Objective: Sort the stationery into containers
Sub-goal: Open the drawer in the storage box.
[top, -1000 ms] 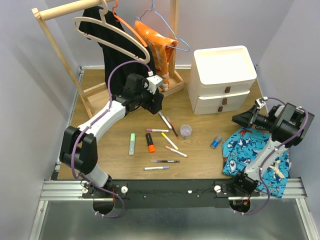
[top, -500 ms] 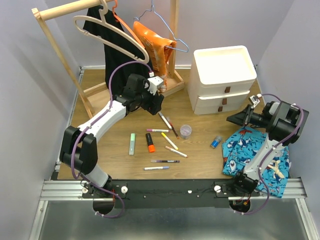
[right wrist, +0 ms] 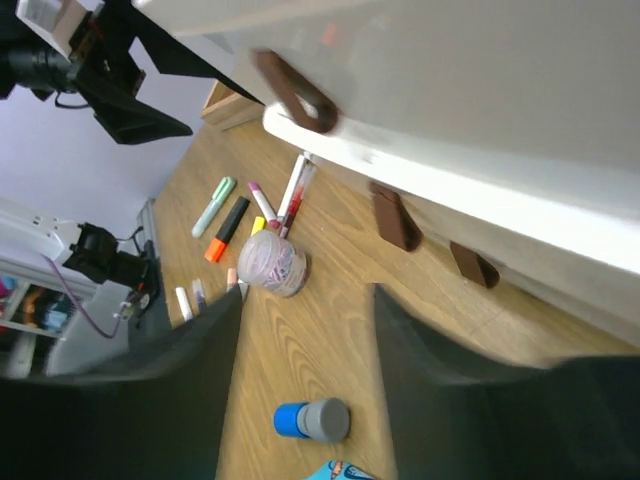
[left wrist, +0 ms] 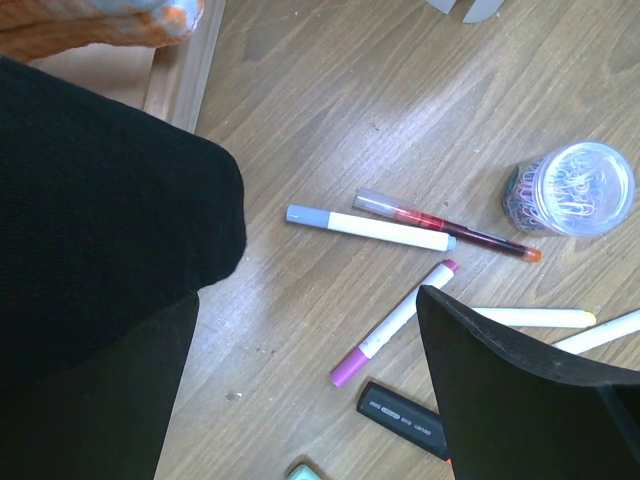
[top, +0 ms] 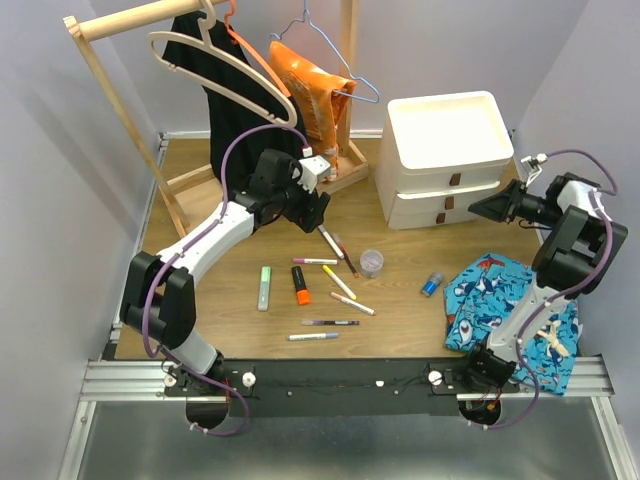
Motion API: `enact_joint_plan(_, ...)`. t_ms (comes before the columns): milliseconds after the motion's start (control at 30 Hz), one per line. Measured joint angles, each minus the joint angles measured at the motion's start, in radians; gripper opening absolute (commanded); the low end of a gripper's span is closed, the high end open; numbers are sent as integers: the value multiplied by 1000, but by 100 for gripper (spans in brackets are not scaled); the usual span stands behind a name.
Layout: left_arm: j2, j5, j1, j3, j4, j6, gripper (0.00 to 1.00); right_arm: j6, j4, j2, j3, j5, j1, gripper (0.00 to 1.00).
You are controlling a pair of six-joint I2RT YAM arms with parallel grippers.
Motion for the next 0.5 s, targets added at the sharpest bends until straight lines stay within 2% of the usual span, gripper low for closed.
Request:
enact_joint_plan(33,0,0,-1,0,0,0,99,2,-1,-20,-1,0,0,100)
enact_joint_plan(100,0,2,-3,0,3,-2,99,-3,-2,-62,-3,2,0,100)
enact_joint_plan(200,-1,7,-5,-1,6,-4,99,113,113,-140,-34,42,2,100)
enact_joint_plan(333,-6,13,-10,-5,11,-11,99,552,604,-314,-198,209,6,100)
enact_joint_plan(500,-27,14,-17,-16,21,-14,99,947,970,-357,-142,351,6,100)
